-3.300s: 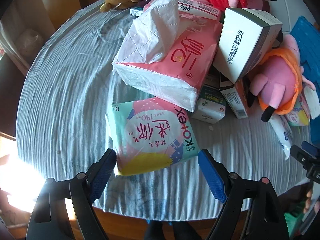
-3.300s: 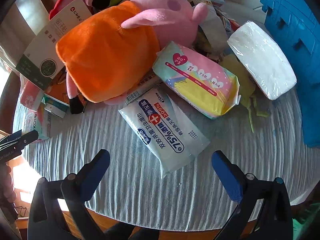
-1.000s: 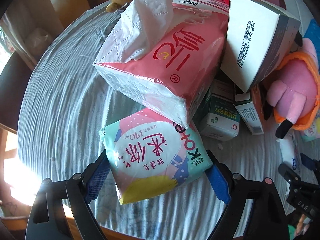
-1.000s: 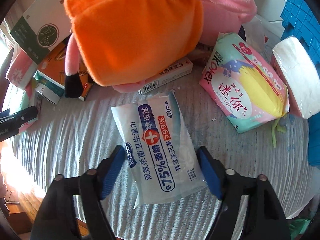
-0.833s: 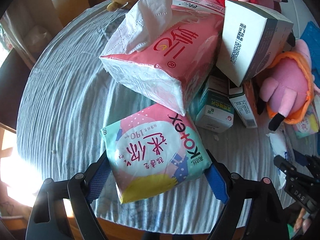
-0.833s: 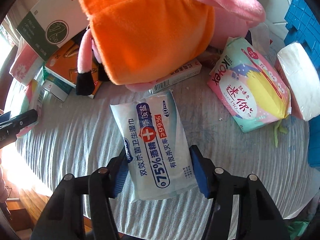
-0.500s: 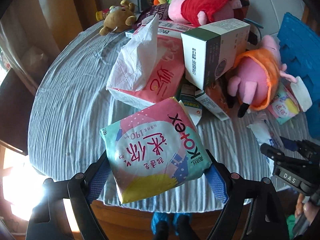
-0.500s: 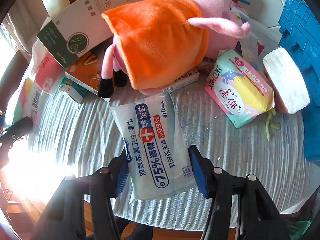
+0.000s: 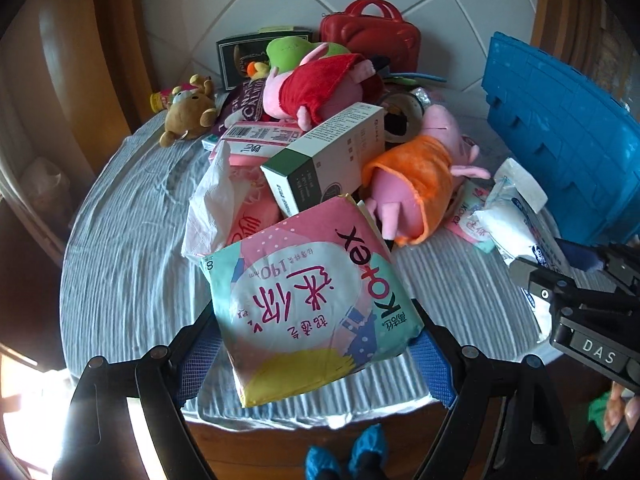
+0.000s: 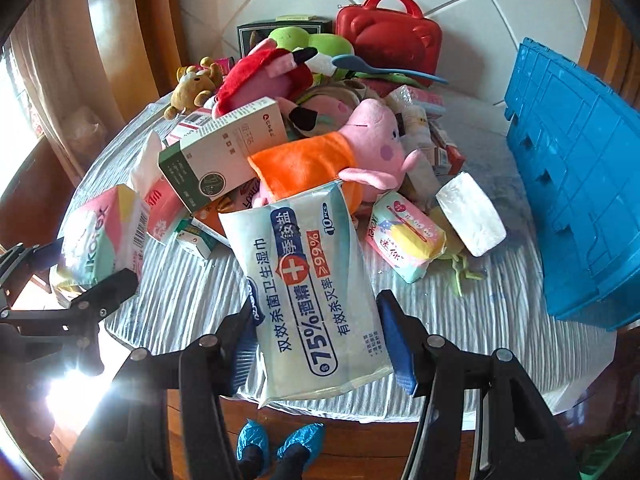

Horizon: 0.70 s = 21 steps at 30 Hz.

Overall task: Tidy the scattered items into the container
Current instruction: 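Lift both packs and carry them over the blue crate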

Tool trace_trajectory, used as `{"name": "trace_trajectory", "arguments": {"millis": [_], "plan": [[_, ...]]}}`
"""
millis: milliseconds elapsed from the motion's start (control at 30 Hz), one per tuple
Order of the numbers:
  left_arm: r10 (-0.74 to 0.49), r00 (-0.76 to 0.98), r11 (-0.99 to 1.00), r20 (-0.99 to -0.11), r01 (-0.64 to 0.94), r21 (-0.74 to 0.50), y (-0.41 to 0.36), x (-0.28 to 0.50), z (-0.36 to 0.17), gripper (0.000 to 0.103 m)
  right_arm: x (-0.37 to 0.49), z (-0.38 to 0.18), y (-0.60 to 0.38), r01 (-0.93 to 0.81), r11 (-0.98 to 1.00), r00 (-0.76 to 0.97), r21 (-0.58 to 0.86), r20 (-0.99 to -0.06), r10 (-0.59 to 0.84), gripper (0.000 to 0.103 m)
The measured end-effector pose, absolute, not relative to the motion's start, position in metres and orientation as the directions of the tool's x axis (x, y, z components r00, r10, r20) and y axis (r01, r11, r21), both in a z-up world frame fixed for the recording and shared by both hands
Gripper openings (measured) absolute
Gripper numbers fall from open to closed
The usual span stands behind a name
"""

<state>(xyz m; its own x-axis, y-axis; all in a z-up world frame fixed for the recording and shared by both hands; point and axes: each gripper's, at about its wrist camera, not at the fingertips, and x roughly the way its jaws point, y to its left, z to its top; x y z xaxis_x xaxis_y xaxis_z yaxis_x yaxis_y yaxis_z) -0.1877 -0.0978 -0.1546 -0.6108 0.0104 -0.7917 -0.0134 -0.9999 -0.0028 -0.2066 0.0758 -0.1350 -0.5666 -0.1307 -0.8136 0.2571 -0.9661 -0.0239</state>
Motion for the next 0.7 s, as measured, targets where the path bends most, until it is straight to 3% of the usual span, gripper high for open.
{"name": "trace_trajectory", "arguments": {"millis": [267,700], "plan": [[0.092,-0.676,-0.992,-0.731,-0.126,-0.009,-0.051,-0.173,-0.115,0.087,-0.170,-0.095,0.124,0.173,-0.984,-0.640,-0.036,-0.764,-0.085,0.056],[0.180,-0.727,-0.970,-0.663,-0.242,0.002,0.110,-0.148,-0.057,0.087,-0.130,-0.040,0.283,0.061,-0.994,-0.715,-0.087,-0.699,0.018,0.056]]}}
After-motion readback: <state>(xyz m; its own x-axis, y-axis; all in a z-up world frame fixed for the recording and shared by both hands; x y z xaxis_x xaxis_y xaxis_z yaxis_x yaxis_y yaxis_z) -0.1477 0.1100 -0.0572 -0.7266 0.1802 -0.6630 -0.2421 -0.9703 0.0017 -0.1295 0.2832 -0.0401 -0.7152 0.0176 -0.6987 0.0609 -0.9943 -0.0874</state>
